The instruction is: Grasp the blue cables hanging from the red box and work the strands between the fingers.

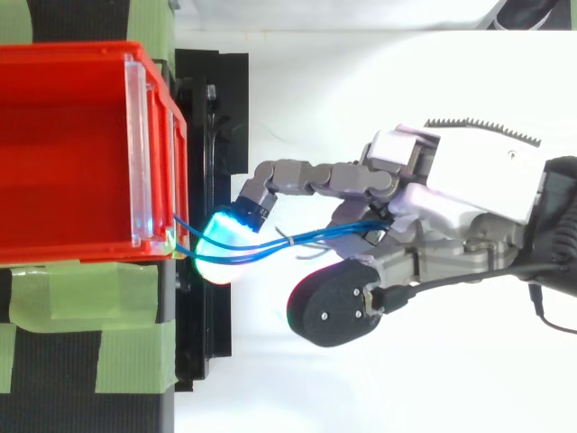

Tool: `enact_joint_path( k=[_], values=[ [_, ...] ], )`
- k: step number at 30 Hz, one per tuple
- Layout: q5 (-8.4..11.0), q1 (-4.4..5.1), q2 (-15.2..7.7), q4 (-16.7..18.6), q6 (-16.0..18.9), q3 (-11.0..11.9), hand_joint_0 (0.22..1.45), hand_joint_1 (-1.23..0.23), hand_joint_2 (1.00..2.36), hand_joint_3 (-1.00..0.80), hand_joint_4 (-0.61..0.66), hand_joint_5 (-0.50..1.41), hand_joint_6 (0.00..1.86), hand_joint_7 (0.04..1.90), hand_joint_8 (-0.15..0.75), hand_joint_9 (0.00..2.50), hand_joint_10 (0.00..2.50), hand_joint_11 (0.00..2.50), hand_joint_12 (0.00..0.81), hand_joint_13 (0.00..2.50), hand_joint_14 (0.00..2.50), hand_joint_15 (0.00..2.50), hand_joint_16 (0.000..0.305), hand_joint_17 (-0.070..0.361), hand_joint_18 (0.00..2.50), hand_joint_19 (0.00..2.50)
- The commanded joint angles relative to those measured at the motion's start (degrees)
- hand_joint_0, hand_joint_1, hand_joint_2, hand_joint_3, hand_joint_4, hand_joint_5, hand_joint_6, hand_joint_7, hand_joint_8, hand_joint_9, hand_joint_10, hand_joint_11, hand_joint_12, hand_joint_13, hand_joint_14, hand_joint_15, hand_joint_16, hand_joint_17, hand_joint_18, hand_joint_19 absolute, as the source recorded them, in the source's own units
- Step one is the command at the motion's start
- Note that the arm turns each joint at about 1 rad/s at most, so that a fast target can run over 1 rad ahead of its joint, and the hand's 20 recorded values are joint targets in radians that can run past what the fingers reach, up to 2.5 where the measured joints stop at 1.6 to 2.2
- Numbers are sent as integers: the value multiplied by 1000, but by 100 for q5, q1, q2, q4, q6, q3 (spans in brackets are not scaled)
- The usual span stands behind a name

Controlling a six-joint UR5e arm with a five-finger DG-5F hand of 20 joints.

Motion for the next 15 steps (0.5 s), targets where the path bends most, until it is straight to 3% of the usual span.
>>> enact_joint_path(
  k=[1, 9, 15],
  values=[
    [-8, -1, 13, -9, 59, -7, 793, -579, 1003, -918, 185, 185, 147, 1171, 492, 1274, 2500, 2461, 646, 1785, 2500, 1407, 248, 186, 2421, 512],
    [1, 8, 180, -61, 76, -7, 821, -584, 1007, -853, 181, 184, 247, 1135, 492, 1274, 2500, 2461, 646, 1785, 2500, 1407, 248, 186, 2421, 512],
    [28, -10, 303, -299, 59, -7, 822, -584, 1007, -849, 179, 185, 257, 1137, 492, 1274, 2500, 2461, 646, 1785, 2500, 1407, 248, 186, 2421, 512]
  ],
)
